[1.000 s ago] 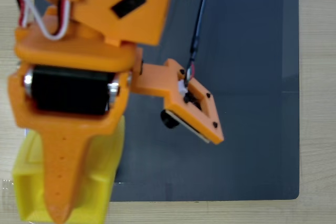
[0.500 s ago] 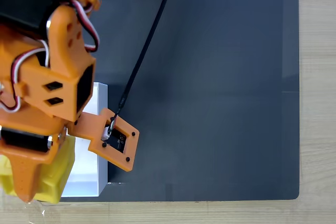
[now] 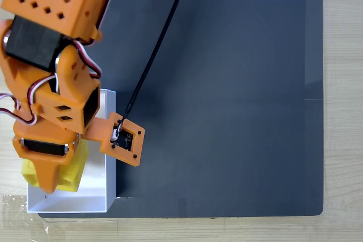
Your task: Grasp a yellow block and put it in the box
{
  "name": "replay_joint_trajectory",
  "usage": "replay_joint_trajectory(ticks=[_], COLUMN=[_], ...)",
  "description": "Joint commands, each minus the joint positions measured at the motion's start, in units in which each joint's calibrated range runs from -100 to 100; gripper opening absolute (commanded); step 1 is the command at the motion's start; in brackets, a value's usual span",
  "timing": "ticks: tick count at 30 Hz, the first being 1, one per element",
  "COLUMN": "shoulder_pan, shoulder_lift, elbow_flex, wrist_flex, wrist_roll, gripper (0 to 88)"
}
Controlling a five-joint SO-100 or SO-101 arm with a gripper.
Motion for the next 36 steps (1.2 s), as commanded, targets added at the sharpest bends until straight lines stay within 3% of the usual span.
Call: replay_joint_trajectory(ticks=[1, 7, 12, 15, 28, 32, 36], shoulder_pan=[-0.18, -0.18, -0.18, -0.26, -1.61, -3.88, -7.42], shoulder_lift=[0.39, 1.41, 1.33, 0.9, -11.22, -21.22, -33.42], elbow_flex=[-3.34, -3.61, -3.07, -2.97, -2.88, -2.88, -1.71], wrist_flex=[-0.78, -0.52, -0.08, 0.0, 1.14, 9.86, 23.83], wrist_roll=[2.72, 3.82, 3.77, 3.82, 1.72, -4.47, -10.3], gripper=[24.0, 26.8, 44.2, 50.1, 50.3, 42.1, 20.5])
